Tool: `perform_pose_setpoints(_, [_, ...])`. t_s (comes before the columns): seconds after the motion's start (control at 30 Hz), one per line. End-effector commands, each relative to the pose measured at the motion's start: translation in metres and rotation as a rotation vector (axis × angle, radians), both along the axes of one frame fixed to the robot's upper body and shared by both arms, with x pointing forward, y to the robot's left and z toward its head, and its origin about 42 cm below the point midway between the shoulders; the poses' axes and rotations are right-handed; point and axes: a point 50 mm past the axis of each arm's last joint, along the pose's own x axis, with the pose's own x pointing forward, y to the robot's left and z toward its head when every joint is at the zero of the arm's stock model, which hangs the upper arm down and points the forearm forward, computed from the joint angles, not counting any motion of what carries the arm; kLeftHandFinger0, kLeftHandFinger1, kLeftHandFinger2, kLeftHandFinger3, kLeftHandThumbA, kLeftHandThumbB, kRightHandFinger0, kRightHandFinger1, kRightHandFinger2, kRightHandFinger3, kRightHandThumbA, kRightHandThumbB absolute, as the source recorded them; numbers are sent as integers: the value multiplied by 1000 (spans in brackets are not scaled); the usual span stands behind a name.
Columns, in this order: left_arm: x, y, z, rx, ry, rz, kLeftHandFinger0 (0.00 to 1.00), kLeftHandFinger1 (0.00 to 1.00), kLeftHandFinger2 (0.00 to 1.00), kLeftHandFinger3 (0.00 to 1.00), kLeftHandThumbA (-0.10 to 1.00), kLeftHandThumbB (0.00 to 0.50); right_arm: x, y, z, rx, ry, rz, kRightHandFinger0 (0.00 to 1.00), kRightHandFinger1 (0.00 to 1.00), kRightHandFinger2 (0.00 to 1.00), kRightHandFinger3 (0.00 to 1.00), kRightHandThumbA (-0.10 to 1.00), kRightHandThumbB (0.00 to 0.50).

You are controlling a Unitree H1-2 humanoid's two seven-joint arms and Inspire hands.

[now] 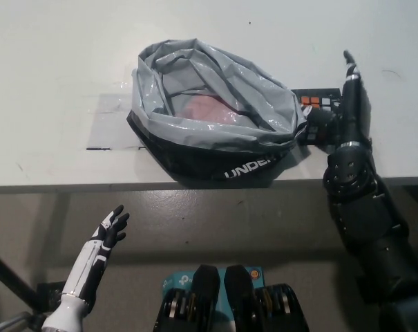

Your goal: Use the right hand to pick up a rubix's cube and place it into a plastic bag and lift the bag

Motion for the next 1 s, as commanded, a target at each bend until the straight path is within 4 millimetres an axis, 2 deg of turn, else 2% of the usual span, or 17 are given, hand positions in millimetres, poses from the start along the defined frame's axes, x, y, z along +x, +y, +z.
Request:
perform_pose_setpoints(0.0, [4, 2, 13, 3, -83, 3, 1000, 1000, 1000, 1000, 1000, 221, 17, 5, 31, 14, -92, 8, 1000, 1000, 1000, 1000, 978, 500])
perform_pose_setpoints(0.17, [3, 3, 13, 2, -85, -1, 1000, 1000, 1000, 1000, 1000, 212, 19, 7, 21, -8, -46, 9, 1000, 1000, 1000, 1000, 1000, 500])
perform_pose_setpoints(0.33, [5, 2, 14, -2, -92, -7, 1000, 1000, 1000, 1000, 1000, 210, 21, 8, 23, -2, -40, 6, 1000, 1000, 1000, 1000, 1000, 500])
perform_pose_setpoints(0.73, [7, 1, 17, 5, -98, -13, 1000, 1000, 1000, 1000, 1000, 165, 22, 27, 48, 102, -116, 71, 1000, 1000, 1000, 1000, 994, 483])
perform_pose_setpoints(0.97, [8, 2, 17, 12, -112, -19, 1000, 1000, 1000, 1000, 1000, 129, 18, 38, 60, 130, -140, 121, 1000, 1000, 1000, 1000, 1000, 500])
